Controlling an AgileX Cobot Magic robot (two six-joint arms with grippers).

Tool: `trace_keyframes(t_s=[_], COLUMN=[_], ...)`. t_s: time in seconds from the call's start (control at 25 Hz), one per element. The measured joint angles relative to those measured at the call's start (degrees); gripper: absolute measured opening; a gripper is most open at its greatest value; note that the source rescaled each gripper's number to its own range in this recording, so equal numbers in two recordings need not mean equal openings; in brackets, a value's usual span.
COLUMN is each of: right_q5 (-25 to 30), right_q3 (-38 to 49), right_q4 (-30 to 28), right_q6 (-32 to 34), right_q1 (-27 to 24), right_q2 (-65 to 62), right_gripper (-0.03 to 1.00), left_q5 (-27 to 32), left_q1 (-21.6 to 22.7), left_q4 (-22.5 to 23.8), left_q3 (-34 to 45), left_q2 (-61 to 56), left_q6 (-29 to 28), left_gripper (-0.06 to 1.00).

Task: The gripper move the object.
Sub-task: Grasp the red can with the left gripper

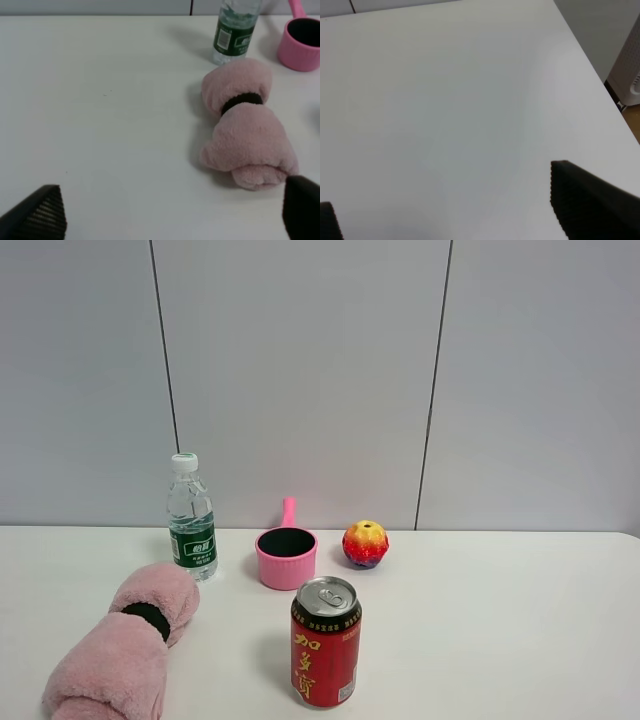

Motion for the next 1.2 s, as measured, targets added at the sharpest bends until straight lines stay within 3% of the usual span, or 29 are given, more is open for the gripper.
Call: trace_keyframes(t_s=[1.2], right_q5=[0.0], right_q3=[0.0], right_q4=[0.0], right_q6=[0.0], right_q1=[0.0], right_q2=[0.0], right_gripper=[1.0], left_q5=[0.0], left_q1=[0.0], left_q4=[0.0], left_q3=[0.0], left_q2=[0.0], left_q6=[0.0], left_gripper=[1.0])
